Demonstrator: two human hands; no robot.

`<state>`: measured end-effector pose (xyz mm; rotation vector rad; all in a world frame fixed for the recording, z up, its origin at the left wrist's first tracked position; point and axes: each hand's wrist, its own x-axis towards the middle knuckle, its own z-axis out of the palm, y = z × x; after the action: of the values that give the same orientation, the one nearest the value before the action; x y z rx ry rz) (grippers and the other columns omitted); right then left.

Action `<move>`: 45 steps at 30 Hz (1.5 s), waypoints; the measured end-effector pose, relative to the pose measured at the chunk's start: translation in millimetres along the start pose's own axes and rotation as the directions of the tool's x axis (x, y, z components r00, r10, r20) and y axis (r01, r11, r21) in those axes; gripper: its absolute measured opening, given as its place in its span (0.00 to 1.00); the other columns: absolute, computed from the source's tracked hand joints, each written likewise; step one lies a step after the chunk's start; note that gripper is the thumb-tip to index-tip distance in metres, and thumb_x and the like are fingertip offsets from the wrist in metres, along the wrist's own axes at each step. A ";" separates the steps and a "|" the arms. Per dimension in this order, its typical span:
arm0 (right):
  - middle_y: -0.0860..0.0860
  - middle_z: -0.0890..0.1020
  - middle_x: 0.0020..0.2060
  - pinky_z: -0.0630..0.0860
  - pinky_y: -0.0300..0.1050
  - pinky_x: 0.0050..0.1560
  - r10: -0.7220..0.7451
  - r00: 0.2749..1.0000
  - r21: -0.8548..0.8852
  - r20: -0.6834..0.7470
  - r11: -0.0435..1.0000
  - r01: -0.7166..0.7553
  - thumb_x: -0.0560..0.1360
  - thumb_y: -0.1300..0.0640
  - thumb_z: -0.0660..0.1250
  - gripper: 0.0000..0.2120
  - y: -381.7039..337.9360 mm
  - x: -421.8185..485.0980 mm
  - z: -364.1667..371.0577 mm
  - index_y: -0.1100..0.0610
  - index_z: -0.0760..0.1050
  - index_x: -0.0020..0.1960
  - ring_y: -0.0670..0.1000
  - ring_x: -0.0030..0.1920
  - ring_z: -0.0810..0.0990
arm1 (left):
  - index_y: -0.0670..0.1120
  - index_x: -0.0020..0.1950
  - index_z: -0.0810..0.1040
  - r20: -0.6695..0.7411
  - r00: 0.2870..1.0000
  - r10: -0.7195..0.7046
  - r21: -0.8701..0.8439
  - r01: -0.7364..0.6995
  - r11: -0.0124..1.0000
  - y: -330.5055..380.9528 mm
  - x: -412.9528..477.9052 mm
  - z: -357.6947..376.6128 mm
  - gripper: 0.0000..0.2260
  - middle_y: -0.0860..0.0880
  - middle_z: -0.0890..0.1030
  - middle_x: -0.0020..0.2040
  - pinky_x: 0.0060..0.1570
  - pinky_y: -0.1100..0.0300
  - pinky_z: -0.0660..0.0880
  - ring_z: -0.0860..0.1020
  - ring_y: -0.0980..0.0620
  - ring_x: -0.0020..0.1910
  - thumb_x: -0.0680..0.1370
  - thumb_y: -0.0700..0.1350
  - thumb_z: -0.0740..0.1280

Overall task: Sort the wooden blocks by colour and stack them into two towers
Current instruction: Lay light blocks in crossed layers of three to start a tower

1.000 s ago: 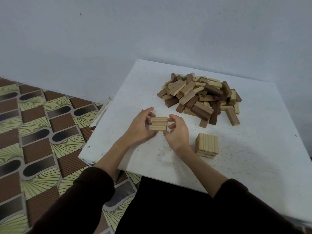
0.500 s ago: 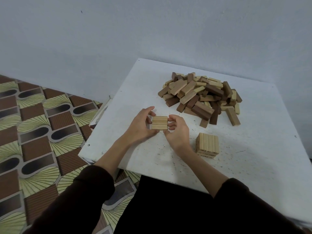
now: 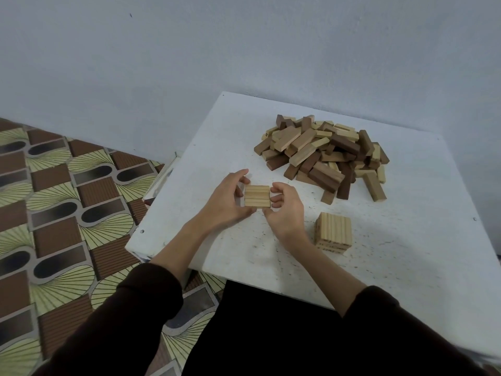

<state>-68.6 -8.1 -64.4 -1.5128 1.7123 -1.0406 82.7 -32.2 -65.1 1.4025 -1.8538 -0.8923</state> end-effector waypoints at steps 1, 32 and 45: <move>0.51 0.74 0.57 0.71 0.27 0.43 -0.004 1.000 0.002 0.006 1.000 0.004 0.70 0.69 0.70 0.27 -0.1 -0.1 0.1 0.59 0.67 0.67 0.44 0.46 0.72 | 0.48 0.73 0.64 0.011 1.000 -0.006 0.004 0.006 1.000 0.3 -0.1 -0.7 0.35 0.53 0.72 0.58 0.43 0.78 0.66 0.70 0.57 0.47 0.69 0.41 0.75; 0.45 0.75 0.57 0.70 0.34 0.60 -0.187 0.937 -0.245 0.295 0.933 0.264 0.66 0.60 0.76 0.34 9.2 -25.0 -175.5 0.54 0.66 0.69 0.42 0.57 0.73 | 0.51 0.70 0.66 0.291 0.920 0.263 -0.135 -0.233 0.963 118.1 0.8 58.4 0.35 0.56 0.75 0.53 0.58 0.61 0.72 0.74 0.60 0.55 0.67 0.45 0.78; 0.51 0.76 0.57 0.67 0.25 0.54 -0.233 0.933 -0.223 0.276 0.928 0.298 0.67 0.63 0.75 0.33 34.8 -31.1 -167.9 0.56 0.66 0.68 0.41 0.54 0.71 | 0.50 0.72 0.65 0.355 0.913 0.201 -0.088 -0.182 0.979 112.7 -2.9 69.9 0.36 0.54 0.74 0.55 0.60 0.59 0.71 0.73 0.57 0.57 0.67 0.44 0.77</move>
<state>-224.6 49.8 -12.6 -1.9996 1.5421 -0.7345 -33.9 2.8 -12.3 1.0495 -2.1778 -1.1489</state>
